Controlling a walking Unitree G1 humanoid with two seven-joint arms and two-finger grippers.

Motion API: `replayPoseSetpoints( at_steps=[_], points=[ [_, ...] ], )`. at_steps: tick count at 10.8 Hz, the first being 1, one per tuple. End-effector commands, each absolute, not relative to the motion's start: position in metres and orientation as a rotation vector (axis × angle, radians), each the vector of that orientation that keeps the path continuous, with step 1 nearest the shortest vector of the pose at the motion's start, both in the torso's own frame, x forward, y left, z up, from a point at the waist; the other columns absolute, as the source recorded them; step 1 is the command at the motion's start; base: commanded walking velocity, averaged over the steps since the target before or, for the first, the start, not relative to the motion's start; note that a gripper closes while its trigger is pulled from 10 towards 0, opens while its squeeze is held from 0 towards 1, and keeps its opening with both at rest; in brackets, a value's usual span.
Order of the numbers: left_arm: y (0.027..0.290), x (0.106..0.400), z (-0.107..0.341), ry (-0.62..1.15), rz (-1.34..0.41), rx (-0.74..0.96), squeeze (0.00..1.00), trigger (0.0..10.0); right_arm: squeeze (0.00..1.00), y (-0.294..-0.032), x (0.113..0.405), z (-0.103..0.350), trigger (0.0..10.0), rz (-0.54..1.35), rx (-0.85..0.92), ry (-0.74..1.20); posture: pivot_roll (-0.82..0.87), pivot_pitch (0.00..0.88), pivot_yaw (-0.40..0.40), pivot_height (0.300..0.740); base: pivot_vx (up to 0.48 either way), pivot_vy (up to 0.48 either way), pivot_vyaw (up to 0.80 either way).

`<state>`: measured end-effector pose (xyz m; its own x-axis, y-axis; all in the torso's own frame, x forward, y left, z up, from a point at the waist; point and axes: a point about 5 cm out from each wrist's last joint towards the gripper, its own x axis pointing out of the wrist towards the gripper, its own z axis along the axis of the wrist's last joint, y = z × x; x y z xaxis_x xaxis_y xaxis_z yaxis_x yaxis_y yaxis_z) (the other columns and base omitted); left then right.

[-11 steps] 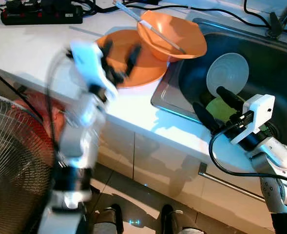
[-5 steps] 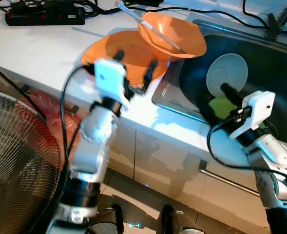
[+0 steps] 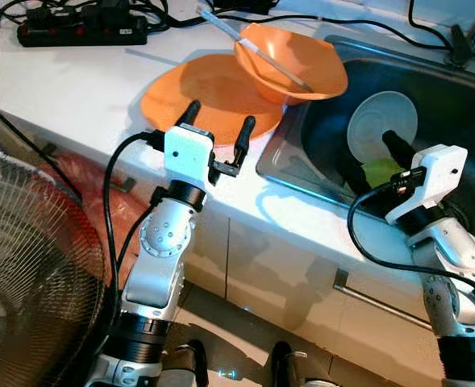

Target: Kitchen organization

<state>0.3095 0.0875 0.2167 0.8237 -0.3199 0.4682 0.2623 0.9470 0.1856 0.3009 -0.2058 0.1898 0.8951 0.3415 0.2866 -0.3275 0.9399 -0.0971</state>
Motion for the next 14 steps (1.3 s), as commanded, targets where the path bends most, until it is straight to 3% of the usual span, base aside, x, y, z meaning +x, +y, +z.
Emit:
replayPoseSetpoints(
  at_steps=[1, 10, 14],
  points=[
    [0.088, 0.306, 0.214, -0.534, -0.298, 0.134, 0.00, 10.0, 0.00, -0.211, 0.301, 0.177, 10.0, 0.309, -0.032, -0.249, 0.01, 0.202, 0.019, 0.740, 0.000, 0.000, 0.00],
    [0.114, 0.285, 0.199, -0.516, -0.134, 0.174, 0.00, 10.0, 0.00, -0.217, 0.307, 0.178, 10.0, 0.253, -0.027, -0.260, 0.03, 0.219, 0.002, 0.740, 0.000, 0.000, 0.00],
    [0.128, 0.259, 0.198, -0.512, -0.066, 0.233, 0.00, 10.0, 0.00, -0.219, 0.309, 0.178, 10.0, 0.241, -0.019, -0.266, 0.04, 0.225, 0.000, 0.740, 0.000, 0.000, 0.00]
  ],
)
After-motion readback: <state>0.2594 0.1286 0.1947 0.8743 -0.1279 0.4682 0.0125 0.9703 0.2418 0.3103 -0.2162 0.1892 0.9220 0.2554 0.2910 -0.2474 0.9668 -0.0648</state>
